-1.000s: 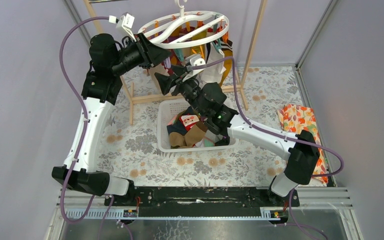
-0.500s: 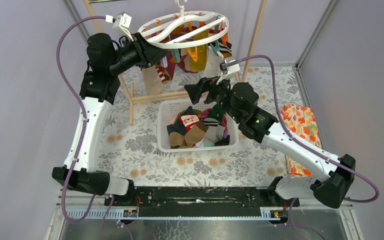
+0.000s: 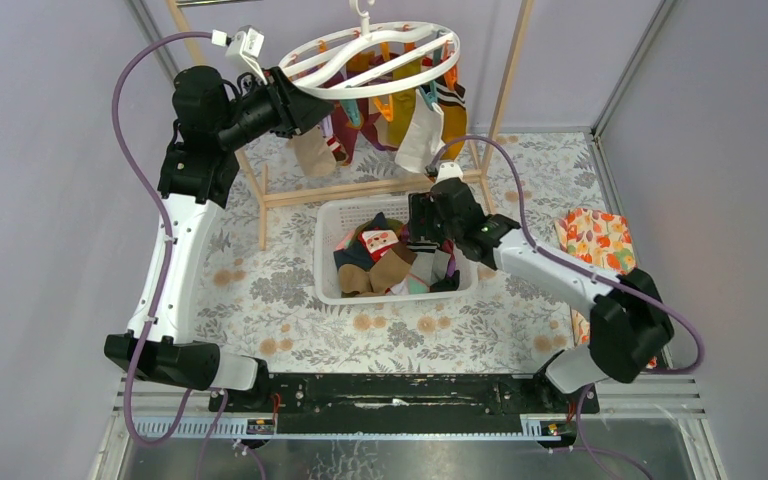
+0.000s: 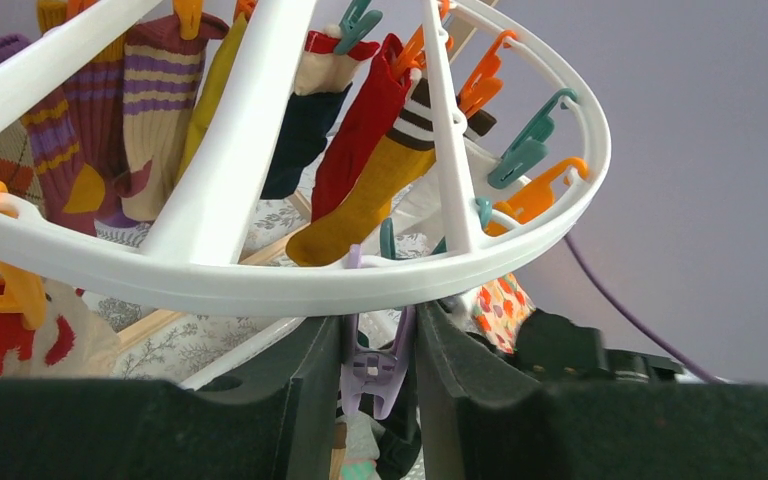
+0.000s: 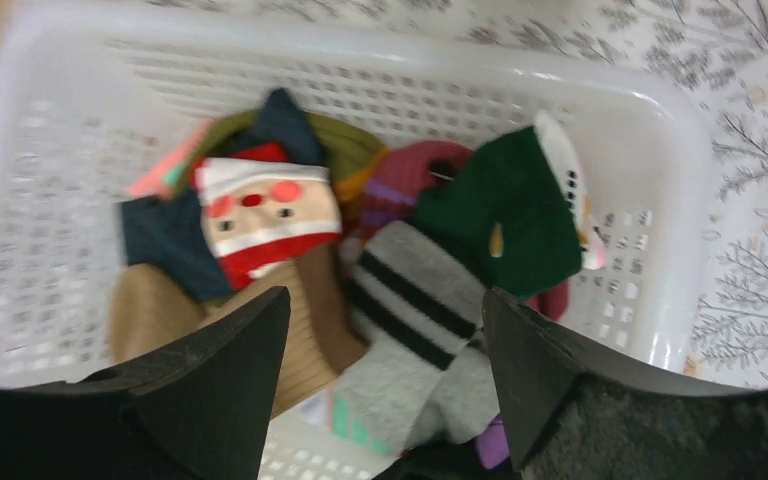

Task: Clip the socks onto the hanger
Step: Adjust the sock in the bin.

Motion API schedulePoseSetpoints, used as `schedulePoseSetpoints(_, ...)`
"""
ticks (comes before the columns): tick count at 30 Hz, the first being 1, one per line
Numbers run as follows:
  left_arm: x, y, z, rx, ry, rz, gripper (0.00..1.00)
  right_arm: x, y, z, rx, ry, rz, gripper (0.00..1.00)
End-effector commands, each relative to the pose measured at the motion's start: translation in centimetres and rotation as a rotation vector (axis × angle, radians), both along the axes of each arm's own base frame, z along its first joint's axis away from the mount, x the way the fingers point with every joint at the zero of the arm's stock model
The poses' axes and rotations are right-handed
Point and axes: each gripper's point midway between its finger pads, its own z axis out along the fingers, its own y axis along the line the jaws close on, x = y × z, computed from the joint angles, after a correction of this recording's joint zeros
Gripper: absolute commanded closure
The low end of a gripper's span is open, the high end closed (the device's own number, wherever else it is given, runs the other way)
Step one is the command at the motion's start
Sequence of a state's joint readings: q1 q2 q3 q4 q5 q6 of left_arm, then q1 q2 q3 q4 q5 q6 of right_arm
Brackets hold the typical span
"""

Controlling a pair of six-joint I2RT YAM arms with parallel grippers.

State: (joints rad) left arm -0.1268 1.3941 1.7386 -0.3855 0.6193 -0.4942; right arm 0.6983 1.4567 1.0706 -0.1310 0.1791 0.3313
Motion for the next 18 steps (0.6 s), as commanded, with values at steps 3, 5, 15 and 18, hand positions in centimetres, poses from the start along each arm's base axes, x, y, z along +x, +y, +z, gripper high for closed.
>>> schedulePoseSetpoints(3,-0.3,0.1,0.3,0.020,-0.020,-0.019,1.00,3.9,-2.9,-2.8,-0.104,-0.008,-0.182,0.29)
schedulePoseSetpoints(5,-0.4,0.1,0.3,0.023,-0.020,-0.019,1.00,4.2,-3.3,-3.7,-0.109,0.002,-0.221,0.32)
schedulePoseSetpoints(15,-0.5,0.1,0.4,0.021,-0.020,-0.026,1.00,4.6,-5.2,-5.0,-0.074,0.031,-0.330,0.34)
schedulePoseSetpoints(18,-0.7,0.1,0.5,0.027,-0.028,-0.026,1.00,4.3,-5.5,-4.8,-0.062,0.050,-0.344,0.34)
